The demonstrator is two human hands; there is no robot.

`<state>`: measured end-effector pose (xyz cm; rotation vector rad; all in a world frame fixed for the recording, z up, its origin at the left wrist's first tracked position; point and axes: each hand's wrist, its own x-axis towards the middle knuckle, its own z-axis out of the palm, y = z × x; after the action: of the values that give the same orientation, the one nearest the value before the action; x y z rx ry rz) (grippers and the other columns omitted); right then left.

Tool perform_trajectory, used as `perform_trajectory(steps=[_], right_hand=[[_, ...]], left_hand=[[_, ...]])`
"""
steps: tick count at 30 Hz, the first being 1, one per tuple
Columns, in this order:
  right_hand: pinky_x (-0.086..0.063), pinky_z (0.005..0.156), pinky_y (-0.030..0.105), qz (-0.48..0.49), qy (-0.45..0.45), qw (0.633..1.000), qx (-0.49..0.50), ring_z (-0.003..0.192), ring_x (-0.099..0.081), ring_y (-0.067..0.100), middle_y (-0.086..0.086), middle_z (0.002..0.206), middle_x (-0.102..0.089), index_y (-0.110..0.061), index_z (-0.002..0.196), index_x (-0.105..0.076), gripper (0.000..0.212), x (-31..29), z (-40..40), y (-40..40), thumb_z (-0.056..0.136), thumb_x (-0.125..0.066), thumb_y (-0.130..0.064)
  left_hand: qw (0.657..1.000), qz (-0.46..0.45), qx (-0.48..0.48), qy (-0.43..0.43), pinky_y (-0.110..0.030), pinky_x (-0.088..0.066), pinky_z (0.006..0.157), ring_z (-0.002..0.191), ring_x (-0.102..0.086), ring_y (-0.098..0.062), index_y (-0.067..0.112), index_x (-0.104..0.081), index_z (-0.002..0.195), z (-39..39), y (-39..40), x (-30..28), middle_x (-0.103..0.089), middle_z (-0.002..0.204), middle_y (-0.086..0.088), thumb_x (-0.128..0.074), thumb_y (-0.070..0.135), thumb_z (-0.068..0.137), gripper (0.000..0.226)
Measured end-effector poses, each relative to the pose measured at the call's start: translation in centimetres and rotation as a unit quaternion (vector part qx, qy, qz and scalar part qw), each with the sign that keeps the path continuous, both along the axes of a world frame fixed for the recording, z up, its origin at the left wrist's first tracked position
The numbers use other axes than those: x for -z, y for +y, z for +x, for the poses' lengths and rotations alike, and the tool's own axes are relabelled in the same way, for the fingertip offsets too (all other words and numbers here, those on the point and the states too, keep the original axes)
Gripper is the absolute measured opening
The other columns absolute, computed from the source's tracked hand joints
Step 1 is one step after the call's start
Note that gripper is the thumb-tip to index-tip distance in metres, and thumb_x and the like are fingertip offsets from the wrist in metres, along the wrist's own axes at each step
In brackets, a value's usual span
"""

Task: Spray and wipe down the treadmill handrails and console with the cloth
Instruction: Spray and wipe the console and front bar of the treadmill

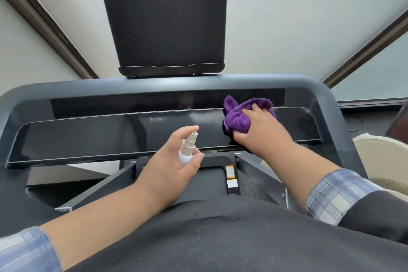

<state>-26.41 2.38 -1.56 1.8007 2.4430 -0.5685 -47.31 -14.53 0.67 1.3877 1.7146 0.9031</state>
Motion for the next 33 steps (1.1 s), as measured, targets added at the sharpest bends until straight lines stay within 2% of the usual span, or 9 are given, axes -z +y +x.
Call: perform_trajectory(steps=[6, 10, 13, 15, 21, 24, 27, 30, 33], right_hand=[[-0.036, 0.108, 0.05, 0.001, -0.035, 0.999, 0.001, 0.134, -0.038, 0.029, 0.004, 0.145, -0.043, -0.025, 0.137, -0.049, 0.077, 0.2, 3.3, 1.3, 0.074, -0.052, -0.069], [-0.026, 0.116, 0.055, 0.024, -0.062, 0.994, -0.091, 0.143, -0.025, 0.041, 0.014, 0.157, -0.032, -0.026, 0.148, -0.036, 0.097, 0.3, 0.1, 0.3, 0.07, -0.036, -0.084], [-0.019, 0.118, 0.057, 0.005, -0.026, 0.985, -0.173, 0.147, -0.015, 0.046, 0.016, 0.162, -0.023, -0.036, 0.154, -0.025, 0.081, 0.9, -1.6, -0.2, 0.082, -0.042, -0.069], [-0.021, 0.118, 0.056, -0.002, -0.009, 0.982, -0.188, 0.147, -0.016, 0.045, 0.015, 0.161, -0.025, -0.037, 0.151, -0.033, 0.071, 1.2, -1.0, 0.4, 0.087, -0.05, -0.062], [-0.039, 0.108, 0.048, 0.045, 0.019, 0.992, -0.115, 0.135, -0.037, 0.035, 0.003, 0.145, -0.05, -0.032, 0.125, -0.063, 0.057, 0.8, 6.7, 3.1, 0.076, -0.054, -0.06], [-0.038, 0.109, 0.051, 0.044, 0.036, 0.997, -0.052, 0.136, -0.038, 0.036, 0.0, 0.147, -0.05, -0.033, 0.126, -0.064, 0.06, 0.6, 10.6, 4.1, 0.073, -0.053, -0.059], [-0.036, 0.113, 0.051, 0.028, 0.032, 0.999, -0.017, 0.143, -0.029, 0.037, 0.002, 0.156, -0.041, -0.035, 0.13, -0.06, 0.061, 0.8, 11.7, 4.4, 0.073, -0.053, -0.058], [-0.034, 0.113, 0.054, 0.027, 0.006, 1.0, -0.009, 0.143, -0.026, 0.038, 0.006, 0.159, -0.035, -0.036, 0.133, -0.055, 0.063, 0.9, 10.8, 4.3, 0.075, -0.051, -0.06], [-0.035, 0.112, 0.05, 0.043, 0.015, 0.998, -0.049, 0.133, -0.037, 0.038, 0.01, 0.148, -0.044, -0.032, 0.131, -0.059, 0.064, 0.7, 9.9, 3.7, 0.074, -0.053, -0.06]], left_hand=[[0.999, 0.001, -0.008, 0.044, -0.024, -0.043, 0.067, 0.073, -0.057, -0.004, 0.07, -0.031, 0.122, 3.9, 3.1, -0.5, -0.062, 0.097, 0.023, -0.059, 0.04, 0.091, 0.052], [0.998, 0.008, -0.009, 0.068, -0.014, -0.044, 0.062, 0.078, -0.059, -0.002, 0.071, -0.029, 0.122, 6.1, 4.9, -0.4, -0.061, 0.098, 0.027, -0.058, 0.042, 0.092, 0.051], [0.997, 0.007, -0.012, 0.073, -0.011, -0.042, 0.066, 0.087, -0.061, 0.003, 0.072, -0.03, 0.122, 7.6, 5.5, -0.3, -0.061, 0.105, 0.031, -0.058, 0.042, 0.091, 0.051], [0.997, 0.007, -0.015, 0.078, -0.006, -0.041, 0.067, 0.089, -0.06, 0.006, 0.072, -0.03, 0.121, 8.4, 5.9, -0.4, -0.057, 0.106, 0.039, -0.058, 0.042, 0.09, 0.051], [0.997, -0.01, 0.019, 0.07, -0.02, -0.042, 0.059, 0.061, -0.056, -0.002, 0.072, -0.031, 0.12, 10.3, 7.6, -1.2, -0.059, 0.096, 0.029, -0.059, 0.039, 0.092, 0.051], [0.997, -0.014, 0.041, 0.07, -0.013, -0.042, 0.06, 0.064, -0.056, -0.002, 0.071, -0.032, 0.119, 11.4, 8.4, -1.2, -0.06, 0.095, 0.026, -0.061, 0.034, 0.093, 0.053], [0.996, -0.017, 0.047, 0.071, -0.019, -0.042, 0.065, 0.069, -0.057, -0.005, 0.071, -0.031, 0.12, 12.0, 9.0, -1.3, -0.061, 0.094, 0.023, -0.059, 0.037, 0.092, 0.052], [0.996, -0.017, 0.038, 0.074, -0.023, -0.042, 0.065, 0.069, -0.058, -0.005, 0.071, -0.031, 0.12, 11.9, 9.2, -1.4, -0.062, 0.095, 0.023, -0.058, 0.04, 0.091, 0.05], [0.996, -0.023, 0.039, 0.081, -0.022, -0.042, 0.064, 0.068, -0.058, -0.005, 0.071, -0.031, 0.119, 12.0, 9.4, -1.4, -0.062, 0.095, 0.023, -0.059, 0.04, 0.091, 0.05]])
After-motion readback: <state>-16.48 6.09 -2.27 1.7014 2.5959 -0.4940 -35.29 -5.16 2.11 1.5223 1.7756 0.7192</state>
